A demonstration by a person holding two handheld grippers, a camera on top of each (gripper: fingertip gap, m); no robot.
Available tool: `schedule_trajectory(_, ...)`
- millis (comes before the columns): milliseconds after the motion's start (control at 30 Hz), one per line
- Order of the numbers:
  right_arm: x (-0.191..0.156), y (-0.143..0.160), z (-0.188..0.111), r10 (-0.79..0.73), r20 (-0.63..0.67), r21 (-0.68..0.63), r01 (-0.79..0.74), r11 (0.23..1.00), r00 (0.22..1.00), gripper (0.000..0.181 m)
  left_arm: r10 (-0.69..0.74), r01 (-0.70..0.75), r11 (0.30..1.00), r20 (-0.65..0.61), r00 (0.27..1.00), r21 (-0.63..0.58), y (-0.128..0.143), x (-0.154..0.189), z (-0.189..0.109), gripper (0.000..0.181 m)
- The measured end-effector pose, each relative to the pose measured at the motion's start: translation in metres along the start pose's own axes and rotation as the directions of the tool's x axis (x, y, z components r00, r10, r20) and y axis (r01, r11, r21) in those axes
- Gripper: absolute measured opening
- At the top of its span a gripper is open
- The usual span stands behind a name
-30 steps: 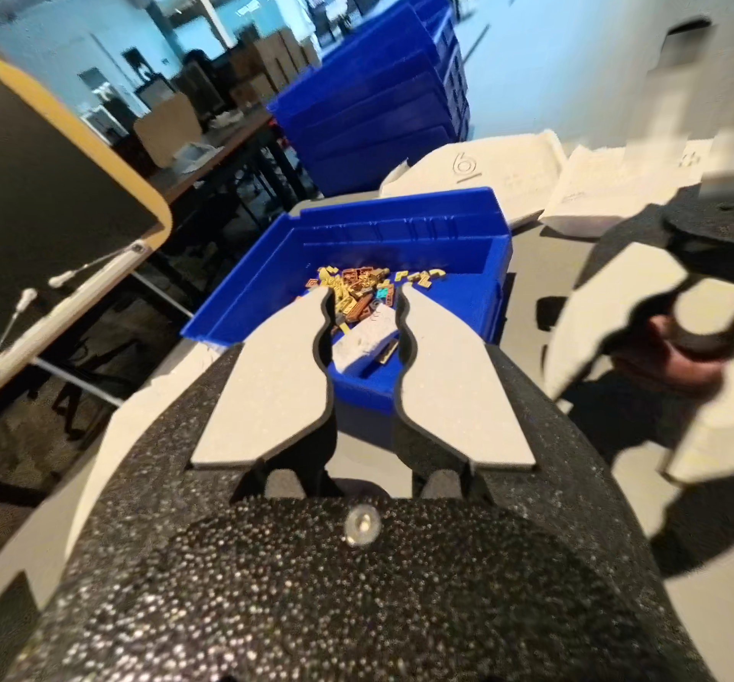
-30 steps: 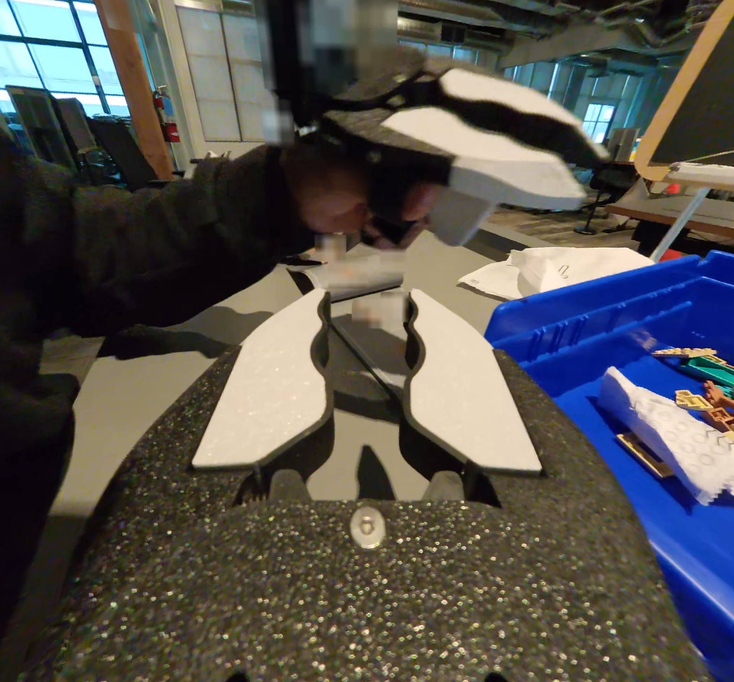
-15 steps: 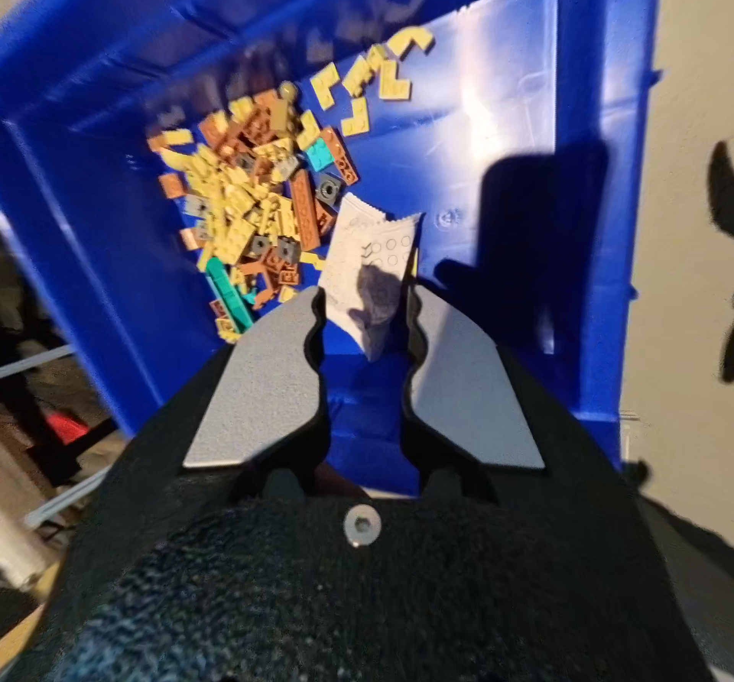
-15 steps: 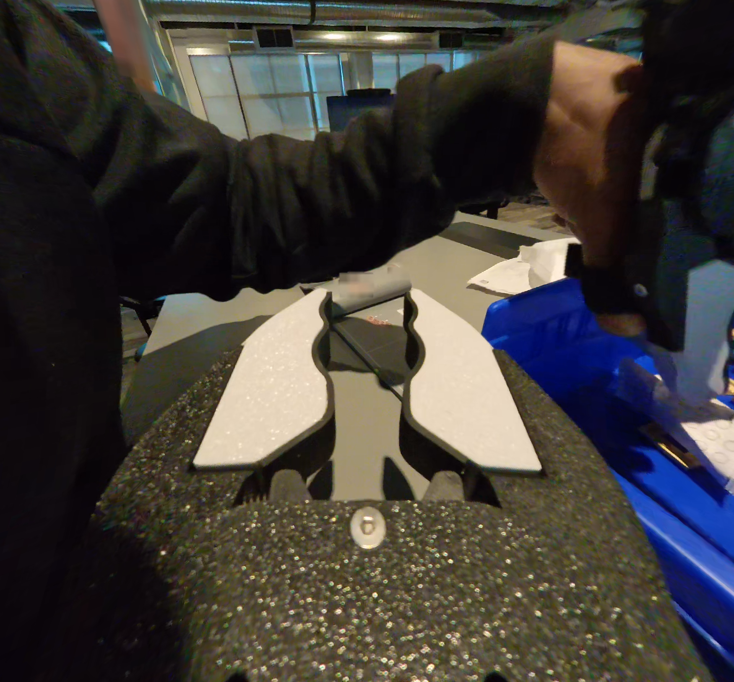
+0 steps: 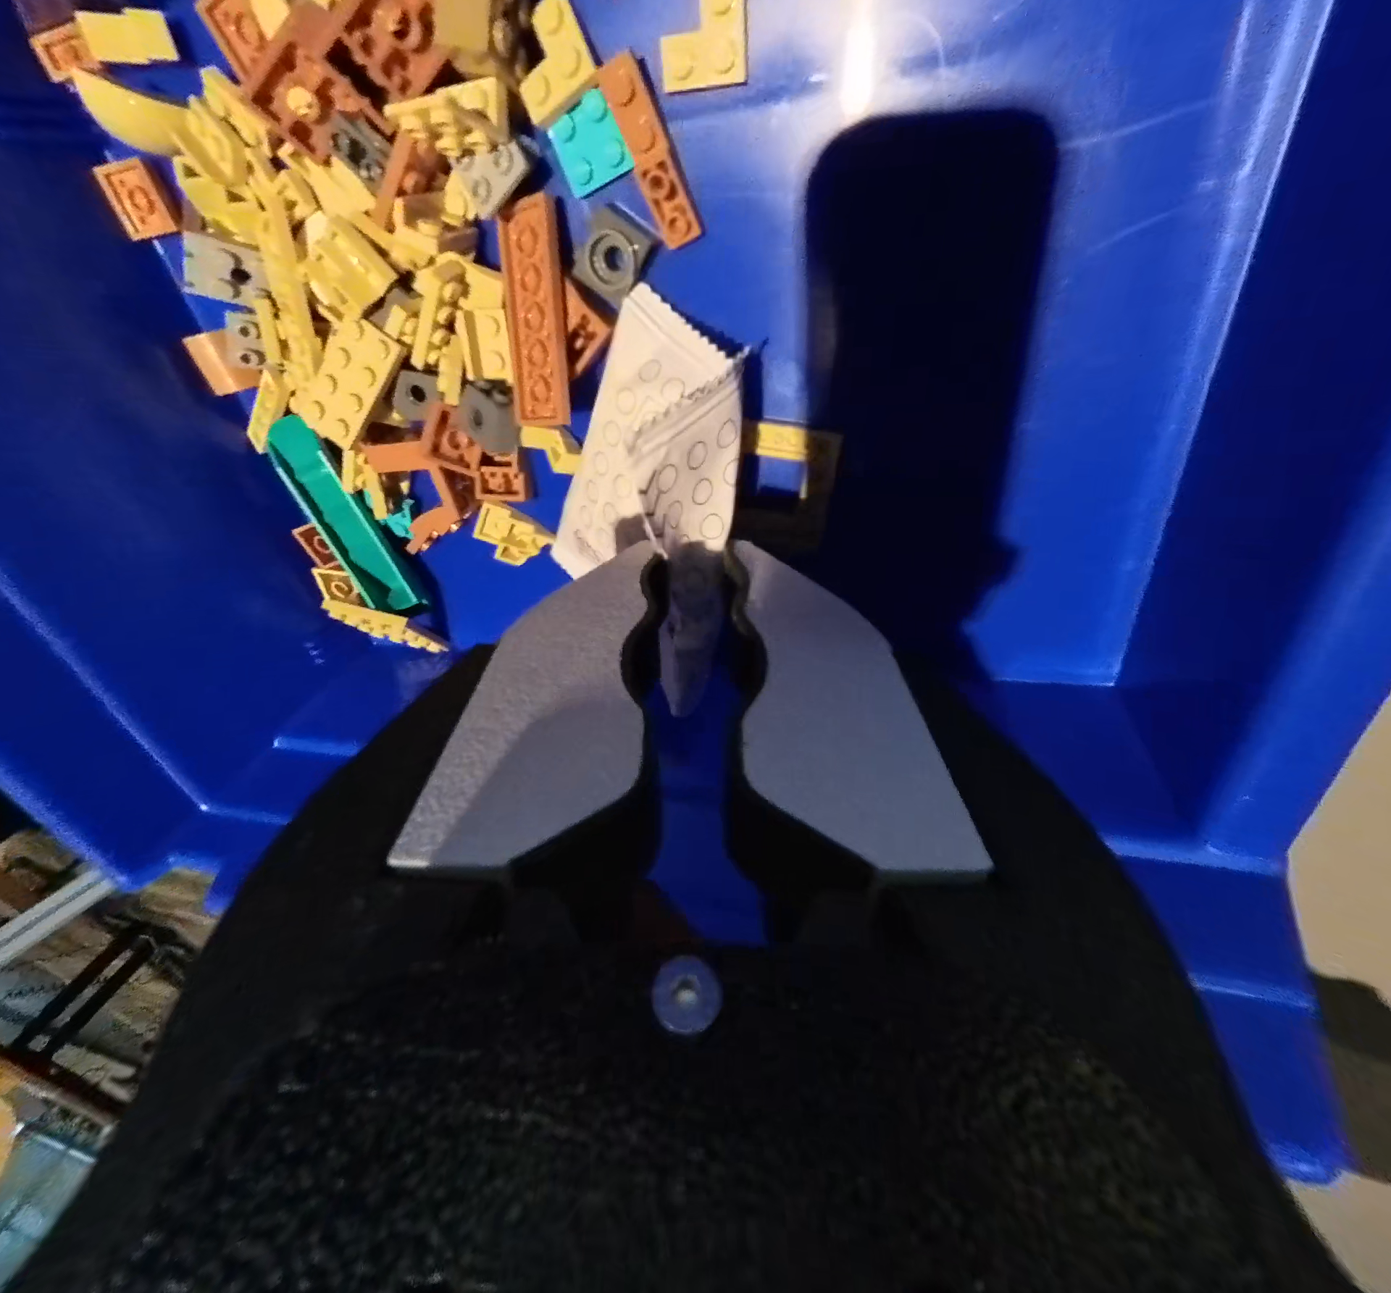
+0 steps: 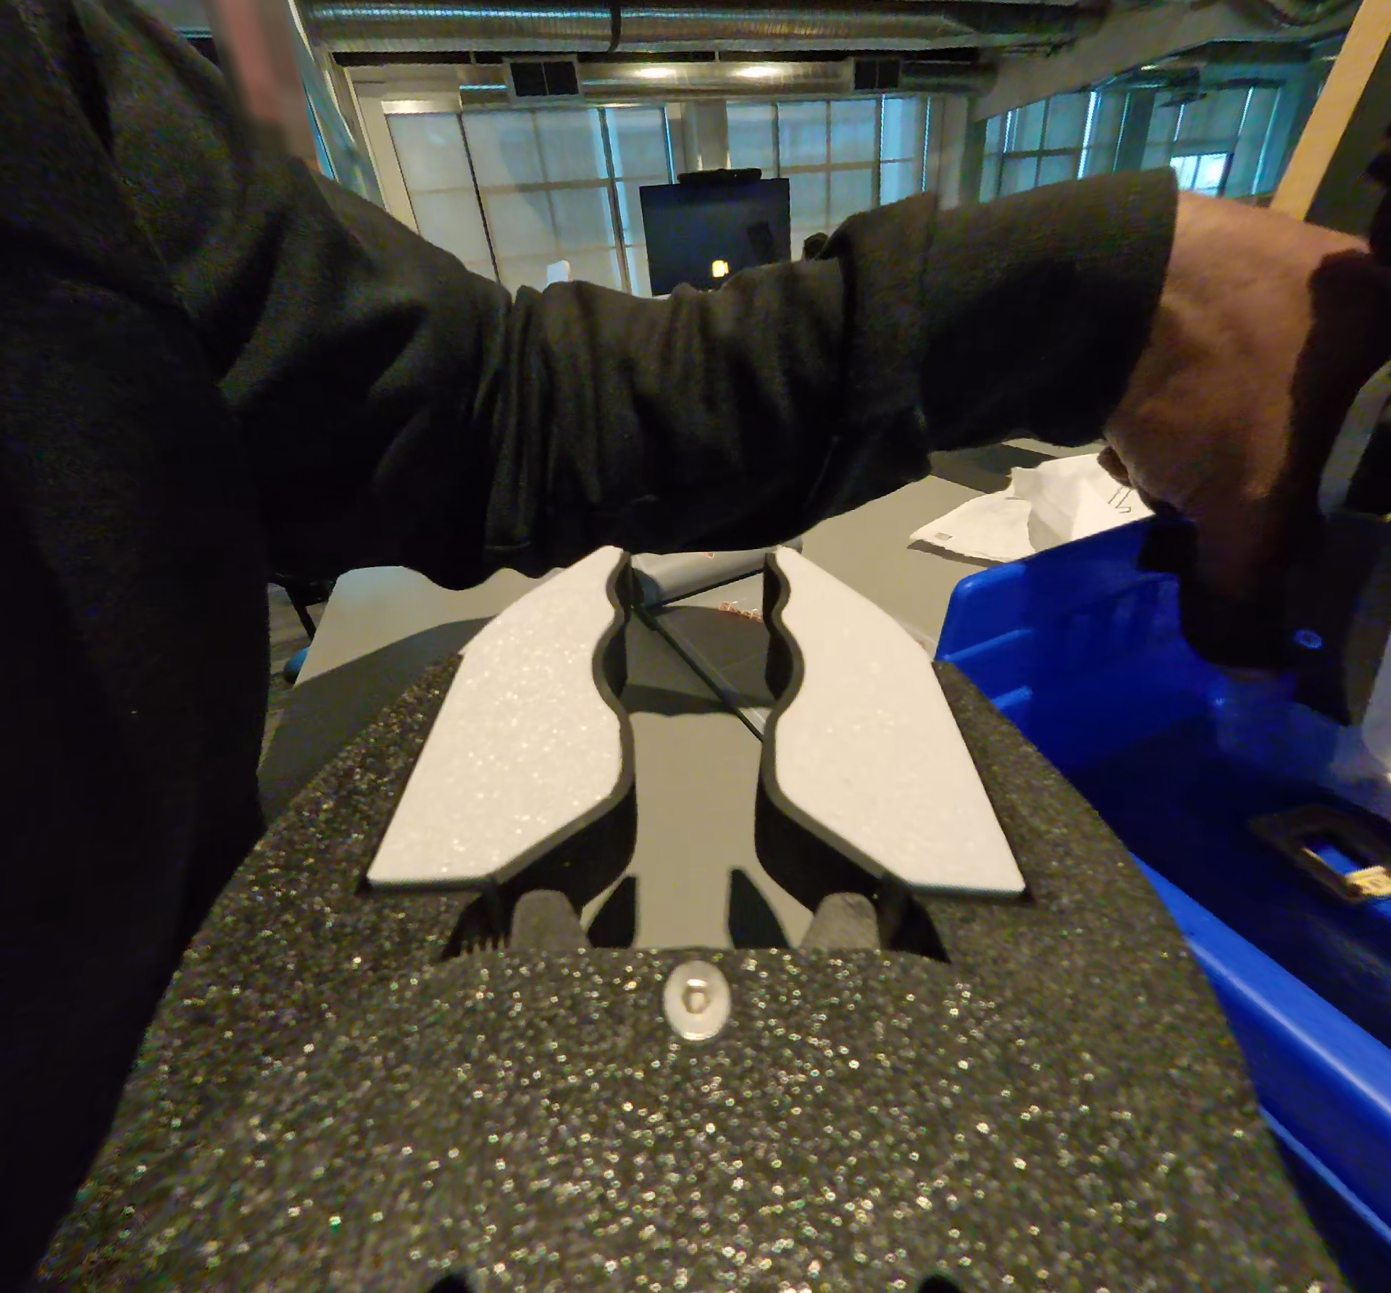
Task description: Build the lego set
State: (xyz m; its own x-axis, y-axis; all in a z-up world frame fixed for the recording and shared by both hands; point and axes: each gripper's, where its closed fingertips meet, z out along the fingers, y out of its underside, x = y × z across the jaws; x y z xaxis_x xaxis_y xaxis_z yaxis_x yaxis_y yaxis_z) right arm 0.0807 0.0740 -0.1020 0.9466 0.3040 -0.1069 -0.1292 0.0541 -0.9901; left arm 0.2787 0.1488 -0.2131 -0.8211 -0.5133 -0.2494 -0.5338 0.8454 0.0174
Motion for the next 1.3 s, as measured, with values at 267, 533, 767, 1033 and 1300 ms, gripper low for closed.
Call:
schedule_trajectory(267, 0.0, 0.001, 0.001, 0.001, -0.001, -0.003, -0.001, 1.0, 1.0, 0.032, -0.137, 0.116, 0.976, 0.112, 0.984, 0.183, -0.003, -0.017, -0.042, 0.009)
schedule_trajectory(533, -0.005, 0.001, 0.001, -0.009, 0.01, 0.002, 0.009, 1.0, 1.0, 0.032, -0.033, 0.038, 0.96, -0.022, 0.999, 0.277, -0.034, 0.059, -0.06, 0.009)
schedule_trajectory(767, -0.008, 0.001, 0.001, -0.012, 0.021, -0.001, 0.012, 1.0, 1.0, 0.032, -0.036, 0.041, 0.989, -0.036, 0.999, 0.142, -0.037, 0.078, -0.027, 0.011)
schedule_trajectory(1033, -0.01, -0.001, 0.001, -0.003, 0.029, 0.003, 0.003, 1.0, 1.0, 0.032, -0.06, 0.097, 0.966, -0.156, 0.986, 0.24, -0.043, 0.08, -0.039, 0.026)
schedule_trajectory(1300, -0.009, 0.0, 0.001, -0.013, 0.023, 0.0, 0.013, 1.0, 1.0, 0.032, -0.226, 0.268, 0.801, -0.145, 0.963, 0.535, -0.048, 0.062, -0.091, 0.037)
